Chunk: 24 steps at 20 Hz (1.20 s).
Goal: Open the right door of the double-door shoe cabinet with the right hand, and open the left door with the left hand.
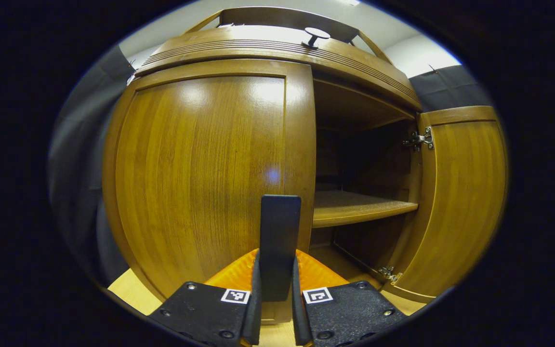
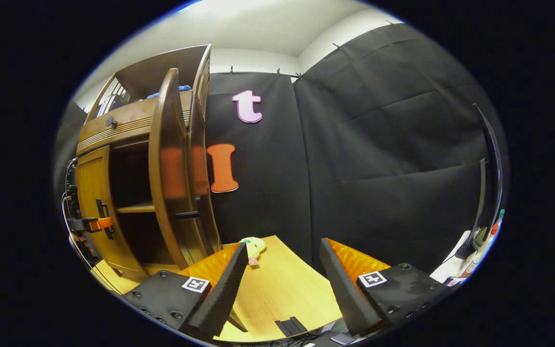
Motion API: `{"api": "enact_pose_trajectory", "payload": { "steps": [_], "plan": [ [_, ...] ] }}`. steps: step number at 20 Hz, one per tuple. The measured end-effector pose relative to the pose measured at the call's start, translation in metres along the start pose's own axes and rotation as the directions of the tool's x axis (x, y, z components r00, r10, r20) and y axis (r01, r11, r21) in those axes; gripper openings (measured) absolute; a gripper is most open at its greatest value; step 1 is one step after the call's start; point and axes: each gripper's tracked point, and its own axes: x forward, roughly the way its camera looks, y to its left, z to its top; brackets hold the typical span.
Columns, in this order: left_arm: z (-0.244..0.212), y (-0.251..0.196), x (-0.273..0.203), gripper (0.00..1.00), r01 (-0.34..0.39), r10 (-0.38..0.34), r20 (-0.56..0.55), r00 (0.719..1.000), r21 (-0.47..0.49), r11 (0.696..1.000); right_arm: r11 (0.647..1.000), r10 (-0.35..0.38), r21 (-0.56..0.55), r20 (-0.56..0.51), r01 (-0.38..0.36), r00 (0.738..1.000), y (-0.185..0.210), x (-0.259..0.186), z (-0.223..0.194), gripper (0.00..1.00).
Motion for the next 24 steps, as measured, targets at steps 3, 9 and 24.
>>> {"api": "enact_pose_trajectory", "payload": {
  "steps": [3, 9, 24],
  "plan": [
    [-0.001, -0.003, -0.014, 0.23, 0.038, -0.038, -0.001, 0.999, -0.003, 0.999, 1.0, -0.002, -0.002, -0.001, 0.002, 1.0, 0.001, -0.012, 0.0, 0.97],
    [0.0, 0.0, -0.052, 0.2, 0.095, -0.095, 0.004, 0.996, -0.009, 0.995, 1.0, 0.001, -0.001, -0.008, -0.001, 1.0, 0.011, -0.035, -0.002, 0.97],
    [0.004, 0.055, -0.155, 0.18, 0.105, -0.105, 0.009, 0.994, 0.004, 0.994, 0.999, 0.041, -0.006, 0.005, -0.041, 0.999, 0.043, -0.097, 0.001, 0.97]
  ]
}}
